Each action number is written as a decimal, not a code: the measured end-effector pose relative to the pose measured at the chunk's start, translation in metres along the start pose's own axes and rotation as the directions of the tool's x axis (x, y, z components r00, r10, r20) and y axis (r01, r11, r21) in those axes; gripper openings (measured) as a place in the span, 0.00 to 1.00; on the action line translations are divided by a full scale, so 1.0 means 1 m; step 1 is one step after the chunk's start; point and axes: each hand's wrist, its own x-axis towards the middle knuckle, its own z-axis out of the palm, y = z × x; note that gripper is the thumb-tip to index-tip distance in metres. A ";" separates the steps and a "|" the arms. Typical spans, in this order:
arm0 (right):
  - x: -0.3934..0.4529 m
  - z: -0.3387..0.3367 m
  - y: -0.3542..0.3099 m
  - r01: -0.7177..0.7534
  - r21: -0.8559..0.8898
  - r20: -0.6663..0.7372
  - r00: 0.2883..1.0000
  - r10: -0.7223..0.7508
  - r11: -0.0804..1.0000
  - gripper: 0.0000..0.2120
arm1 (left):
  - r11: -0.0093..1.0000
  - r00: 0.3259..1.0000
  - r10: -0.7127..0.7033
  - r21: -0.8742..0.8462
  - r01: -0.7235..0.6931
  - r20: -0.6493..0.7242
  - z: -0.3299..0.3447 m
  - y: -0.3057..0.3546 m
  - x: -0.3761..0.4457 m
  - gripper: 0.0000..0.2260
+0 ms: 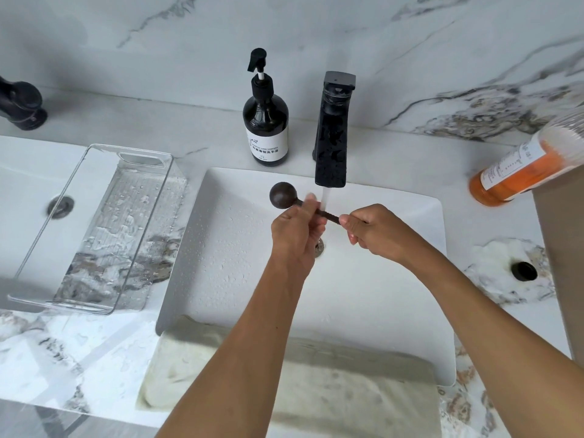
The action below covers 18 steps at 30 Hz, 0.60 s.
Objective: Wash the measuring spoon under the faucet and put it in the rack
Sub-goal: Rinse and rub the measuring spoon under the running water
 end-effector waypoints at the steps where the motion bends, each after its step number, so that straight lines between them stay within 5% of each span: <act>1: 0.000 0.001 -0.001 0.001 -0.001 -0.004 1.000 -0.001 1.000 0.23 | 1.000 1.000 -0.007 0.002 0.007 -0.014 0.002 -0.001 0.000 0.10; 5: 0.001 0.002 -0.001 0.000 -0.002 -0.025 1.000 0.000 1.000 0.23 | 0.995 0.997 0.006 0.100 -0.014 0.082 0.002 -0.010 -0.006 0.06; 10: -0.002 0.004 0.001 -0.007 0.014 -0.005 1.000 0.007 1.000 0.23 | 1.000 1.000 0.005 -0.009 -0.006 -0.012 -0.002 0.001 0.001 0.11; 15: 0.001 0.004 -0.005 -0.003 0.031 -0.031 1.000 0.004 1.000 0.23 | 0.998 0.993 -0.003 0.058 -0.004 0.116 0.002 -0.013 -0.009 0.11; 18: 0.000 0.003 -0.005 -0.008 0.039 -0.020 1.000 0.009 0.999 0.24 | 1.000 0.999 -0.010 0.002 0.010 0.050 0.001 -0.002 -0.004 0.12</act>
